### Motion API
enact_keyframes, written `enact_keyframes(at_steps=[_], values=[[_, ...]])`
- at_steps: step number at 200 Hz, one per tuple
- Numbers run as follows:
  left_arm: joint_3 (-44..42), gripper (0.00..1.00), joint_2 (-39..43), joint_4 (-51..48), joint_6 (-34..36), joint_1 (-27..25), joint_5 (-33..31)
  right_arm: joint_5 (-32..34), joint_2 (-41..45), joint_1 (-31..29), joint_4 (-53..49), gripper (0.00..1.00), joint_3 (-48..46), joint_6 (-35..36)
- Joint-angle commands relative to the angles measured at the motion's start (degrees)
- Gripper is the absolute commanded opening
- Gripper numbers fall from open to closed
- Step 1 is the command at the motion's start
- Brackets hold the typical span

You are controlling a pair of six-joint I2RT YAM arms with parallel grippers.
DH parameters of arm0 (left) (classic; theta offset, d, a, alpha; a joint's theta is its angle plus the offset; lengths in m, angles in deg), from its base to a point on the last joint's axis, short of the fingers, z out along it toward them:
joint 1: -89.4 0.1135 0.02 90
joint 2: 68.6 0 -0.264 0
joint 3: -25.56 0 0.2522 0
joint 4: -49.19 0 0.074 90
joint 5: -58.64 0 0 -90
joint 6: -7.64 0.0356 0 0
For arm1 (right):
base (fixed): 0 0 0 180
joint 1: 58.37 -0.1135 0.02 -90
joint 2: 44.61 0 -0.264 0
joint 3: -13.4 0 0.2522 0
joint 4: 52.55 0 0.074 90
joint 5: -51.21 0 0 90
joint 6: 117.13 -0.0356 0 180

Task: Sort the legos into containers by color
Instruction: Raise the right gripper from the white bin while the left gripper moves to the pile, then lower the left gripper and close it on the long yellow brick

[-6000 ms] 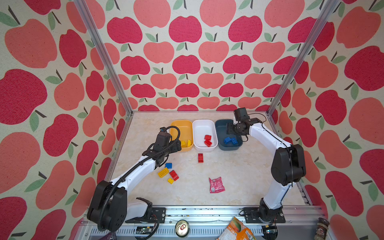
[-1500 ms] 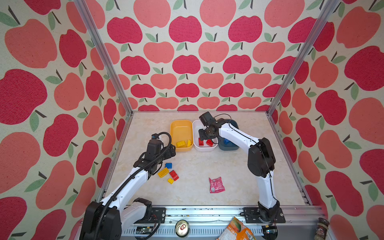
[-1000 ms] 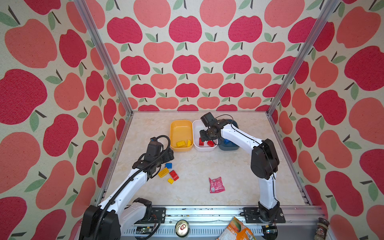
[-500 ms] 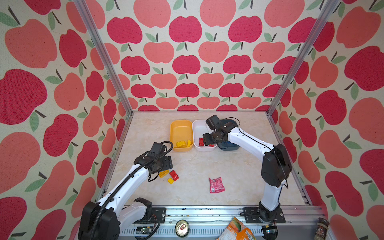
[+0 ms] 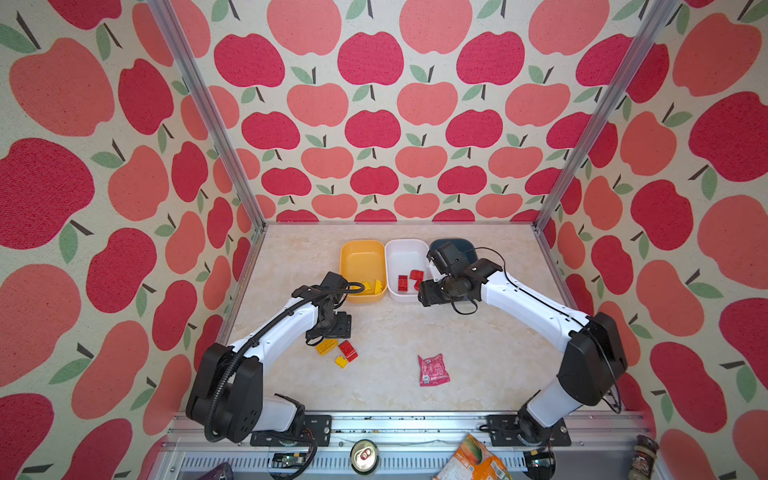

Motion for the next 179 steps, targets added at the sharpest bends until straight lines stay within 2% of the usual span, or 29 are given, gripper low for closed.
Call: enact_keyframes(at_steps=[1,46,91,150,179], values=[[0.63,0.82,-1.52,-1.36,1.03,1.02,-1.20,-0.89,3.31,0.62,-1.15,0.70,-2.30,-1.94],[-1.70,0.82,-3.72,2.27,1.33,3.88,1.54,-1.30,6.20,1.36,-0.84,0.70,-4.70,-2.74],[-3.05,0.81,-5.59,3.88,1.42,4.09,3.69,-1.34,8.10,2.23,-0.59,0.71,-6.10,-3.24],[-3.98,0.75,-5.95,3.04,-0.10,3.87,5.22,-1.43,9.82,3.00,-0.53,0.71,-7.53,-3.79],[-4.25,0.69,-5.94,2.20,-1.09,3.68,4.98,-1.34,10.10,3.13,-0.41,0.71,-7.61,-3.88]])
